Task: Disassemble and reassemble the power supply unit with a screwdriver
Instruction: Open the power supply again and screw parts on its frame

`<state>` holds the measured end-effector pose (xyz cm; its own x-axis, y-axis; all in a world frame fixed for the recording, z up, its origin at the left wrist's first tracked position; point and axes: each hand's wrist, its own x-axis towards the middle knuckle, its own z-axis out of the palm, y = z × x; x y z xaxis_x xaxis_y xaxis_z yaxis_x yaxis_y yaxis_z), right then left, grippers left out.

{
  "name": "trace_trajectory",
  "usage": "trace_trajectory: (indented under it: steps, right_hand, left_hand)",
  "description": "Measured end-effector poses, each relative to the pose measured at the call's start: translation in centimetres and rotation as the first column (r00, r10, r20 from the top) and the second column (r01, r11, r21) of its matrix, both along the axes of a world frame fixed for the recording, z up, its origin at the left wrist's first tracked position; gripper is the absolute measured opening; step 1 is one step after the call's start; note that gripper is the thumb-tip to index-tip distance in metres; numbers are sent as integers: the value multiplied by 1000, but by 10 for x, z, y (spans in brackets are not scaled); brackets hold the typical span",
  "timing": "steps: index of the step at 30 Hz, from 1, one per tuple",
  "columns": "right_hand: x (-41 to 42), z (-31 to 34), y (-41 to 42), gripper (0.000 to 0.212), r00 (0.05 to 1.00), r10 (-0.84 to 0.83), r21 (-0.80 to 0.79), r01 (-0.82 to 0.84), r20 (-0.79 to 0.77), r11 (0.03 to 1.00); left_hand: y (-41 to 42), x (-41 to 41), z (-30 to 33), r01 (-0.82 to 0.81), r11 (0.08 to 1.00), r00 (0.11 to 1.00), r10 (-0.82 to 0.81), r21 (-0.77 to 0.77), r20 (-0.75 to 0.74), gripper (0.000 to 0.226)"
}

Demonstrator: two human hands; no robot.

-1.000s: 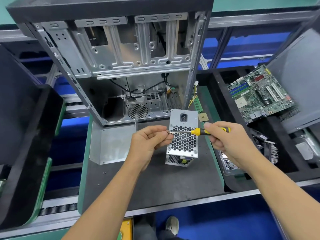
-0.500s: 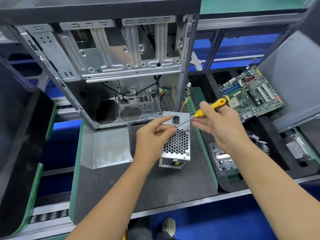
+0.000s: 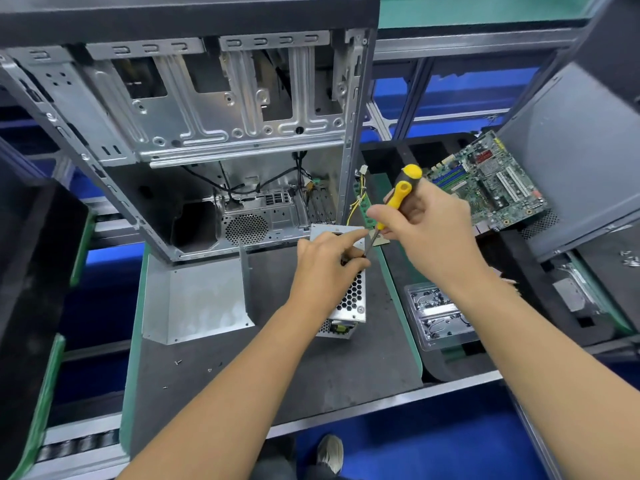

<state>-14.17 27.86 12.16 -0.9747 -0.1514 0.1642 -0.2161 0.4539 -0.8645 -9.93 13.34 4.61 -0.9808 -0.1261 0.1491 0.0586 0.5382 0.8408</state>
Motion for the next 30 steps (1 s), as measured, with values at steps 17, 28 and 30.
trace_trajectory:
  steps: [17, 28, 30]
  right_hand:
    - [8, 3, -12, 31, 976, 132, 225, -91, -174, 970]
    - [7, 5, -10, 31, 971, 151, 290, -93, -185, 953]
    - [7, 5, -9, 32, 971, 149, 291, -90, -186, 952]
  left_hand:
    - [-5, 2, 1, 34, 999, 999, -33, -34, 13, 31]
    - [-5, 4, 4, 72, 994, 997, -74, -81, -14, 31]
    - [-5, 4, 3, 70, 994, 997, -71, -78, -16, 32]
